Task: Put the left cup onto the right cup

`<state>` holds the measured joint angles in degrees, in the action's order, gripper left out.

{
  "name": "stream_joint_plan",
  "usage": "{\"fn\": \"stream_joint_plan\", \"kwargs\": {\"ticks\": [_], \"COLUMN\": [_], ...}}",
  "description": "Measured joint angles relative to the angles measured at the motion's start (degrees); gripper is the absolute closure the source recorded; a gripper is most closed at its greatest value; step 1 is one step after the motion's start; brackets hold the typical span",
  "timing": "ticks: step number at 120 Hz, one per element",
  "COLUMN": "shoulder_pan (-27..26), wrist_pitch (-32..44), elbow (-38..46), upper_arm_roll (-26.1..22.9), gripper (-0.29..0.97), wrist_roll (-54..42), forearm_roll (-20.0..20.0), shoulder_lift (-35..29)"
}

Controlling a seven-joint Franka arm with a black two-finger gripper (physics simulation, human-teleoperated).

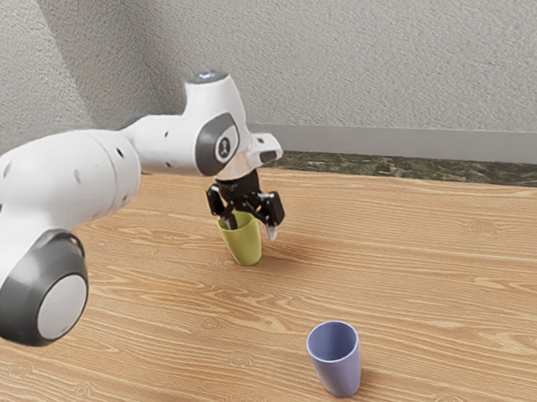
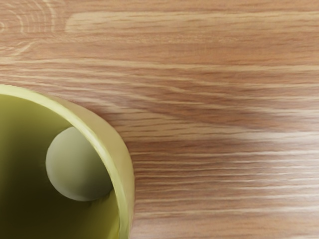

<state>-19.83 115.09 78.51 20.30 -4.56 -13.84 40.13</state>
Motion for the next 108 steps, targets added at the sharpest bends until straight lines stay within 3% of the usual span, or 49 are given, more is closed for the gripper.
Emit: {"fn": "stream_joint_plan", "kwargs": {"ticks": [49, 61, 83, 108], "shoulder_pan": [0.05, 0.05, 0.03, -0.03], "wrist_pitch": [0.39, 0.43, 0.46, 0.45], "elbow": [0.0, 0.0, 0.0, 0.0], "upper_arm_roll": [0.21, 0.3, 0.64, 0.7], "gripper": [0.16, 0.27, 0.58, 0.73], "wrist_roll": [-0.07, -0.06, 0.01, 0.17], "forearm_roll": [-0.79, -0.86, -0.87, -0.71], "shoulder_lift": [1.69, 1.8, 1.74, 1.72]}}
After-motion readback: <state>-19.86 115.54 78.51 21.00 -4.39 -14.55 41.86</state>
